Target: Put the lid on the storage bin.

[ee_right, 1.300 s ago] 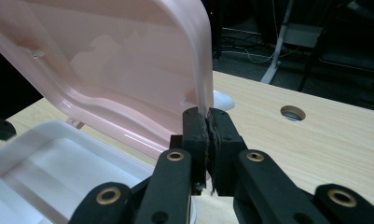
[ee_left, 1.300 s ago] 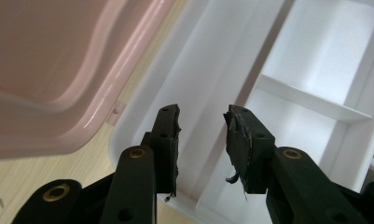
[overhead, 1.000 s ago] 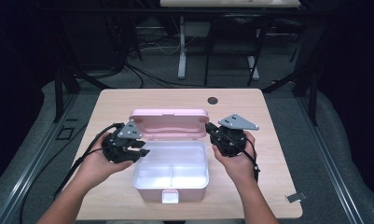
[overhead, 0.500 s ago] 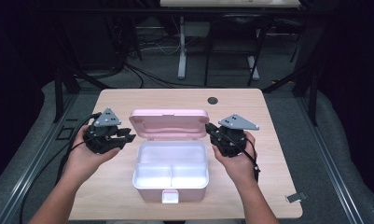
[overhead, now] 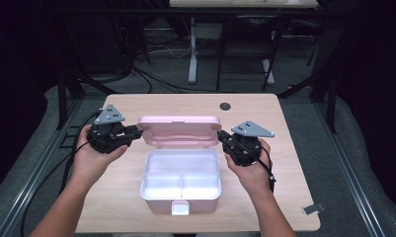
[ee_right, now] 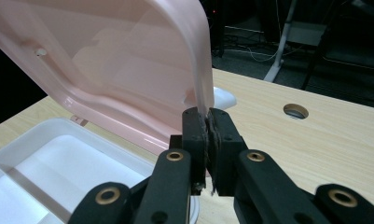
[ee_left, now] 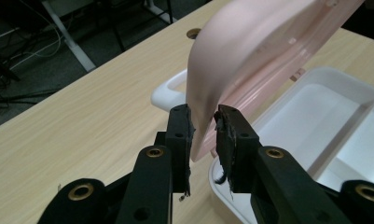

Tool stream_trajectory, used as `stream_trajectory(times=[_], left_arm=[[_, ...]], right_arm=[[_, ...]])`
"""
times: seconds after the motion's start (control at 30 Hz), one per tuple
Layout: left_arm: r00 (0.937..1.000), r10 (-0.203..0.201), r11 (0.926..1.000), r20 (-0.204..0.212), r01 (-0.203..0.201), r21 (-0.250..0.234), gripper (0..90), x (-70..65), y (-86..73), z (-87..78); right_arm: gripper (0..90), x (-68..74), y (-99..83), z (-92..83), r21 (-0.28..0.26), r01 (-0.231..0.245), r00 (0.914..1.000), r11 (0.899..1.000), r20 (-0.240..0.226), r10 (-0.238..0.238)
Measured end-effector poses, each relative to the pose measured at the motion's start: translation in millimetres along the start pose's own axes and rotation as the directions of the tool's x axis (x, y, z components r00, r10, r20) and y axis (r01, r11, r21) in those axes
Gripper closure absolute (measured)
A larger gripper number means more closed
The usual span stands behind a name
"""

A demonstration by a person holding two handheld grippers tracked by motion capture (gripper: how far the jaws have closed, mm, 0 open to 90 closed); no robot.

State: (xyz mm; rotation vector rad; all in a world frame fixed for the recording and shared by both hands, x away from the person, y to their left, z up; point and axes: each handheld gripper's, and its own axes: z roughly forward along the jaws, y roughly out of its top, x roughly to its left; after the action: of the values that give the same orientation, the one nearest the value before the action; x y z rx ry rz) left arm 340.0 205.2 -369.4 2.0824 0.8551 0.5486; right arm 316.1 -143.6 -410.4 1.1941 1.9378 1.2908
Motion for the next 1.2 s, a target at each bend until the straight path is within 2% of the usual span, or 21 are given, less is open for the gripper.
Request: stream_trajectory(times=[0.23, 0.53, 0.57, 0.7, 1.2], left_arm=[[0.9999, -0.011, 0.9987, -0.006, 0.01, -0.05, 74.8, -1.5, 2.2, 2.4], [0.9992, 0.012, 0.999, -0.038, -0.013, -0.044, 78.7, -4.7, 2.6, 2.9], [0.999, 0.016, 0.9989, -0.041, -0.018, -0.044, 78.8, -5.2, 2.2, 2.5], [0.999, 0.019, 0.9988, -0.041, -0.021, -0.044, 78.8, -6.1, 1.5, 1.6], [0.9995, 0.021, 0.9986, -0.025, -0.022, -0.047, 77.0, -10.8, -3.1, -5.9]], right_arm=[[86.5, 0.2, -0.3, -0.6, 0.003, 0.001, 1.0, 1.0, 0.002, -0.001], [84.4, -0.6, -0.8, -1.6, 0.005, -0.007, 0.9998, 1.0, -0.017, 0.007], [80.7, -0.1, -0.9, -1.1, 0.001, -0.007, 0.9996, 1.0, -0.026, 0.007], [80.7, 1.8, 0.3, -0.3, -0.003, 0.004, 0.9999, 1.0, -0.014, -0.004], [80.8, 1.6, 4.5, -8.1, -0.009, -0.007, 0.9993, 1.0, -0.037, 0.007]])
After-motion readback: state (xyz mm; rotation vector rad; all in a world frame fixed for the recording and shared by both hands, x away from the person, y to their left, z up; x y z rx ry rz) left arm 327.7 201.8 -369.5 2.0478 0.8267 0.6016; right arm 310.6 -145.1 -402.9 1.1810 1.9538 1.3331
